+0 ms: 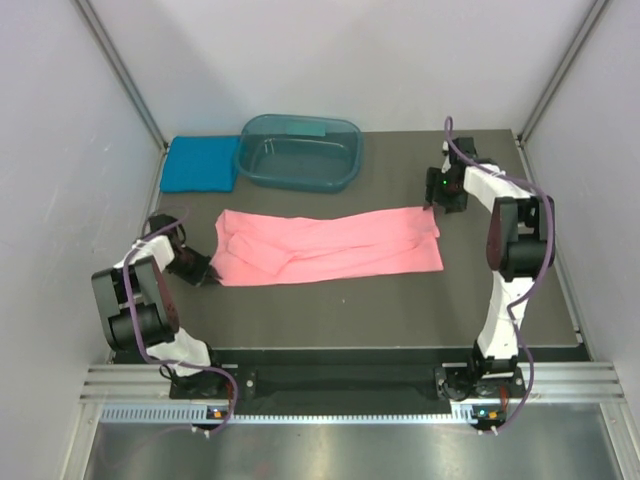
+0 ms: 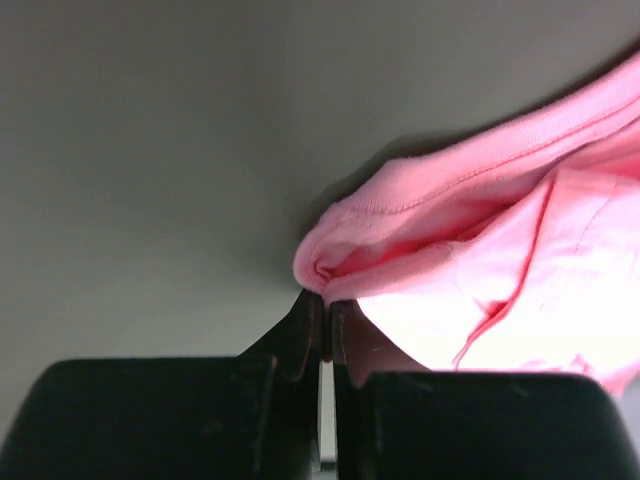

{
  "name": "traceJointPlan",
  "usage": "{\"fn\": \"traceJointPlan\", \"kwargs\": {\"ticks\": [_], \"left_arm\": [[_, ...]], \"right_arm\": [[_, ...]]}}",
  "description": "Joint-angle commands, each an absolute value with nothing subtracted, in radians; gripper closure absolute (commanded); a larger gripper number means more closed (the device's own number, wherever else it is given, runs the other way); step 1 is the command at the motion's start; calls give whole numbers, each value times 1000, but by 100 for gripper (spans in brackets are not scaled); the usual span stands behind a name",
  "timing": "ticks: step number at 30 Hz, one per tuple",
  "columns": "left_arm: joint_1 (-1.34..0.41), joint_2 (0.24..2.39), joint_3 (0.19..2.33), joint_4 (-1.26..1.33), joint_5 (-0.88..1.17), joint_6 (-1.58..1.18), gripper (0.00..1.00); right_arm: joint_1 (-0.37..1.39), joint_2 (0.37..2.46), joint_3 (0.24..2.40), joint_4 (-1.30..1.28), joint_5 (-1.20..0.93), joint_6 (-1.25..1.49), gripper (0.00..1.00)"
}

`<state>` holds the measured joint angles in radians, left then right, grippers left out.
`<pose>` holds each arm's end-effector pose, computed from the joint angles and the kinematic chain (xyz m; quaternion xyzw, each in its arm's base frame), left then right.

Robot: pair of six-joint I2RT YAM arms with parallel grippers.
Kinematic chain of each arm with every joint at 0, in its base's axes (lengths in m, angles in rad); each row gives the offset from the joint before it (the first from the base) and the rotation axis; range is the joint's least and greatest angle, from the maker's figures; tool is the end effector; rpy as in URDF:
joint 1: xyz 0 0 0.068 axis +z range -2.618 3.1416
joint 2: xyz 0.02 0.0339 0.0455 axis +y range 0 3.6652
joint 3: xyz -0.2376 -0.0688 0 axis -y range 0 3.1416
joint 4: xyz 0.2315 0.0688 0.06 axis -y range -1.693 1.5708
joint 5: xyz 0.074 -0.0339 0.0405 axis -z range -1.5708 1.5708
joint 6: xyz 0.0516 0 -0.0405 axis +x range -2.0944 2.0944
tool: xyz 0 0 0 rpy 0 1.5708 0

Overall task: Fold and stack the t-shirts
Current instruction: Fold the tshirt

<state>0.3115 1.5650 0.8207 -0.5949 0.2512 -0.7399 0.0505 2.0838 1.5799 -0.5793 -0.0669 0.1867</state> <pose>0.2495 0.0669 0.1177 -0.4820 0.8597 -0.1460 0.0856 0.4264 0.0250 0.1504 0.0579 0.9682 0.0608 0.2357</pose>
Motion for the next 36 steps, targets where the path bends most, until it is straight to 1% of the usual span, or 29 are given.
{"fn": "traceJointPlan", "kwargs": {"ticks": [1, 4, 5, 6, 7, 8, 10, 12, 14, 16, 18, 19, 21, 22, 23, 24, 25, 27, 28, 30, 31, 32, 34, 36], "left_arm": [[396, 1583, 899, -650, 76, -638, 100], [416, 1611, 977, -666, 14, -612, 100], [419, 1617, 1008, -661, 17, -609, 97], [419, 1626, 1023, -655, 23, -609, 91], [417, 1644, 1038, -652, 34, -609, 69], [419, 1652, 1061, -646, 57, -615, 61], [416, 1648, 1072, -643, 78, -618, 52], [397, 1619, 1069, -650, 52, -620, 34], [365, 1545, 1054, -664, 34, -612, 29], [333, 1458, 1037, -676, 41, -611, 30], [249, 1407, 1025, -701, 48, -626, 34], [154, 1402, 1028, -710, 41, -635, 36], [47, 1361, 1011, -690, 47, -681, 38], [5, 1342, 1000, -637, 48, -701, 38], [-128, 1326, 985, -608, 43, -719, 38], [-184, 1310, 979, -574, 46, -753, 38], [-289, 1318, 980, -484, 82, -758, 39], [-403, 1391, 1026, -456, 81, -746, 38], [-516, 1423, 1088, -439, 65, -726, 38], [-624, 1516, 1159, -428, 29, -672, 38], [-728, 1546, 1223, -414, 14, -646, 38], [-773, 1577, 1258, -407, -53, -603, 39], [-875, 1675, 1352, -397, -83, -572, 39], [-917, 1782, 1420, -400, -95, -560, 39]], "right_arm": [[90, 1958, 1553, -629, -32, 195, 35], [127, 1910, 1529, -629, -49, 178, 34], [152, 1904, 1526, -630, -64, 172, 33], [167, 1898, 1525, -627, -83, 155, 33], [182, 1894, 1531, -623, -103, 144, 33], [210, 1899, 1537, -624, -127, 134, 32], [232, 1910, 1560, -629, -129, 126, 32], [245, 1922, 1574, -630, -150, 124, 31], [247, 1936, 1589, -632, -149, 120, 31], [239, 1957, 1608, -627, -150, 84, 30], [230, 1983, 1634, -629, -158, 72, 31], [227, 2005, 1658, -627, -161, 74, 31], [227, 2023, 1681, -626, -166, 84, 31], [227, 2035, 1693, -623, -166, 89, 31], [226, 2036, 1694, -617, -166, 89, 32], [225, 2036, 1692, -601, -163, 94, 32], [225, 2033, 1689, -598, -158, 101, 32], [209, 2028, 1683, -595, -150, 133, 32], [201, 2019, 1668, -595, -155, 144, 33], [169, 1985, 1641, -600, -160, 194, 34], [157, 1970, 1602, -607, -155, 218, 34], [128, 1953, 1580, -612, -137, 244, 35], [92, 1899, 1514, -649, -117, 310, 35], [46, 1844, 1461, -693, -88, 377, 36]]}}
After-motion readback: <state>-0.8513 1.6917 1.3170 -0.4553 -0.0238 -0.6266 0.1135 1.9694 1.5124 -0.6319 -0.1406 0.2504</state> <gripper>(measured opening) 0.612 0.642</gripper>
